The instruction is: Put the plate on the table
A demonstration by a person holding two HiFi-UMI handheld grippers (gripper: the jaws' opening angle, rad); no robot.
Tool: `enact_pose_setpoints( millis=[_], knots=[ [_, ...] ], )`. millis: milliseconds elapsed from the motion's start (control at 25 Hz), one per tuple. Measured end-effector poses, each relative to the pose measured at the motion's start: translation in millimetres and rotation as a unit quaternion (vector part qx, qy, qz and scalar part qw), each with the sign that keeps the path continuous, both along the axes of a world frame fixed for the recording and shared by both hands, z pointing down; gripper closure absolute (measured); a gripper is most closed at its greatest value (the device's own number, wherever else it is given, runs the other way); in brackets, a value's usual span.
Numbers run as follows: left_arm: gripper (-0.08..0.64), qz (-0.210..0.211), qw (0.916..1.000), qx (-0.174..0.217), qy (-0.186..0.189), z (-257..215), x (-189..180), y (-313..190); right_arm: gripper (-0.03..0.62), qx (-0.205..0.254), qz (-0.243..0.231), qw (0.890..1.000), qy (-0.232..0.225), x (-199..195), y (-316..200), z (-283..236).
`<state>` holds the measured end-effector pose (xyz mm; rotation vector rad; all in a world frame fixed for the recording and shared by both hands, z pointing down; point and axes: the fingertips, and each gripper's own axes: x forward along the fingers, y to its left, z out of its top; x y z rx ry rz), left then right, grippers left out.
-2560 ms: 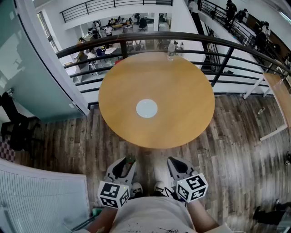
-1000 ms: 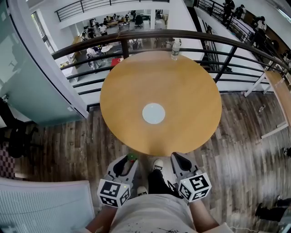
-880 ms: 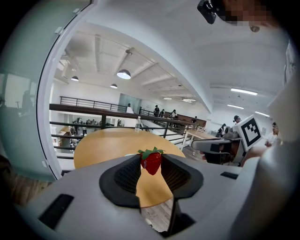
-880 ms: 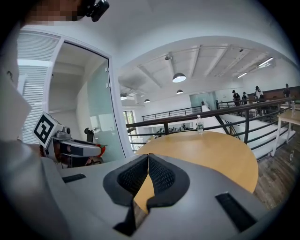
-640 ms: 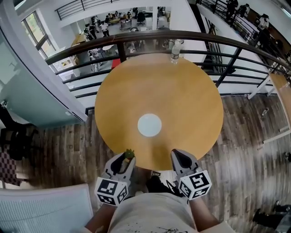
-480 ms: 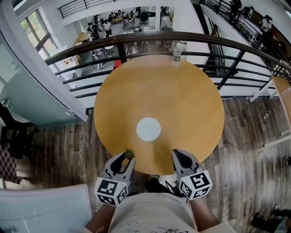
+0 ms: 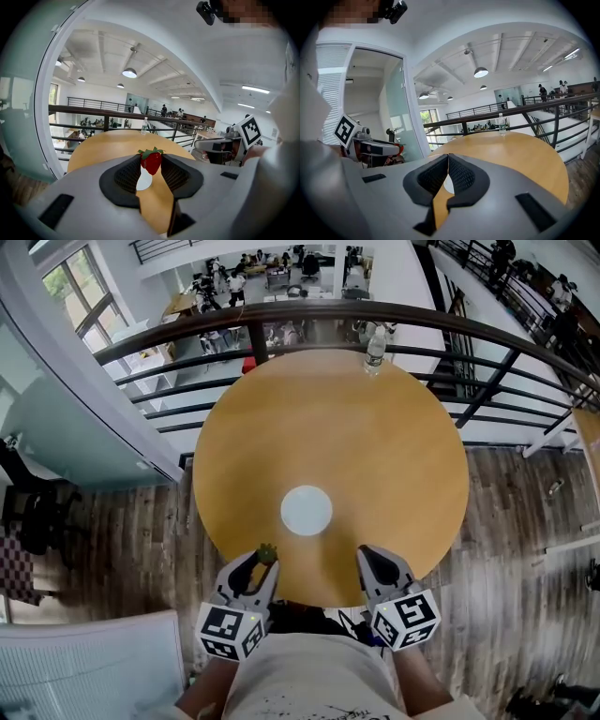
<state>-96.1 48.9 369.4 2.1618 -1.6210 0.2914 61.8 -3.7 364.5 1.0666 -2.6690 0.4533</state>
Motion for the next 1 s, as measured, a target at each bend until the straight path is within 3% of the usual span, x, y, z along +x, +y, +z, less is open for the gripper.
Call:
enact_pose_setpoints(
  millis=[1000],
  knots=[
    [0.411, 0.090, 0.9948, -0.039, -0.027, 34.8, -10.7, -60.2, 0.566, -0.039, 0.042, 0.998, 0.017, -22.2, -29.7, 33.4]
  ],
)
